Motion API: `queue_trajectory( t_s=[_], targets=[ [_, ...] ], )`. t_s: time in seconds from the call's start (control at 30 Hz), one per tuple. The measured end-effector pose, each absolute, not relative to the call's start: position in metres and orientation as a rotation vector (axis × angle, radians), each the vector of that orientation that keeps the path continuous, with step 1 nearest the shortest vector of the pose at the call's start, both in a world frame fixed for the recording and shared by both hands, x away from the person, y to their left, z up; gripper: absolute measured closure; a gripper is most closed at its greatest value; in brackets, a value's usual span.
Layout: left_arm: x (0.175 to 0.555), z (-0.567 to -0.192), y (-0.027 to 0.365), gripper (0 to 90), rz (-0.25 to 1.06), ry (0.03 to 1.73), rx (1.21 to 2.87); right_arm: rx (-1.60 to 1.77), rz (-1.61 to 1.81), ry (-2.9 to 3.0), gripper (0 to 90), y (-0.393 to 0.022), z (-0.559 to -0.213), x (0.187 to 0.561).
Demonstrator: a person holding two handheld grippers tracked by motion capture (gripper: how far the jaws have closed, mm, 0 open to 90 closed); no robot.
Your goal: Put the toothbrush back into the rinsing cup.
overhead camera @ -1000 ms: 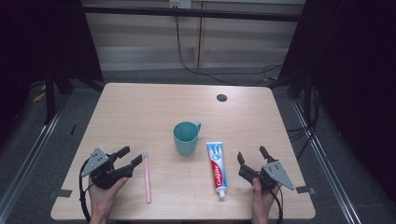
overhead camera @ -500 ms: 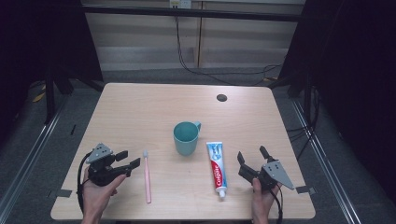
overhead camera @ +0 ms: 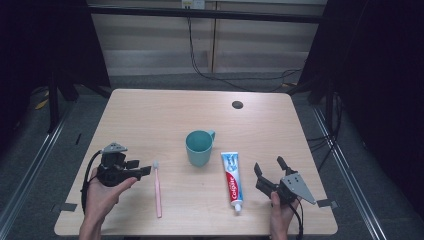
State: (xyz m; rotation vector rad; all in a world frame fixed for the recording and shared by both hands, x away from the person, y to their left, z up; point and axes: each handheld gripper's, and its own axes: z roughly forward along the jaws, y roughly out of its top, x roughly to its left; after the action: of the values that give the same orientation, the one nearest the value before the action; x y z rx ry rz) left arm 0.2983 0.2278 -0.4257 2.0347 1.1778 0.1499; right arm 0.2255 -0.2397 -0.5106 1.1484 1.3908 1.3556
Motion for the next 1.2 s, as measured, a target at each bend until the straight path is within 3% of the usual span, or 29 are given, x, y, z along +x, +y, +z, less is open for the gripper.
queue_trajectory(
  t_s=[0.03,0.5,0.87,1.2],
  targets=[
    [0.301,-0.424,0.226,51.6,0.128,1.176,2.063,1.148,1.356,1.392,16.2,-0.240,-0.511,0.225],
    [0.323,-0.441,0.206,51.2,-0.094,1.335,2.240,1.146,1.357,1.392,16.2,-0.240,-0.511,0.225],
    [0.324,-0.453,0.190,47.8,-0.152,1.398,2.325,1.139,1.367,1.389,16.2,-0.240,-0.511,0.224],
    [0.326,-0.459,0.178,53.7,-0.136,1.435,2.396,1.139,1.367,1.388,16.1,-0.240,-0.511,0.224]
  ],
)
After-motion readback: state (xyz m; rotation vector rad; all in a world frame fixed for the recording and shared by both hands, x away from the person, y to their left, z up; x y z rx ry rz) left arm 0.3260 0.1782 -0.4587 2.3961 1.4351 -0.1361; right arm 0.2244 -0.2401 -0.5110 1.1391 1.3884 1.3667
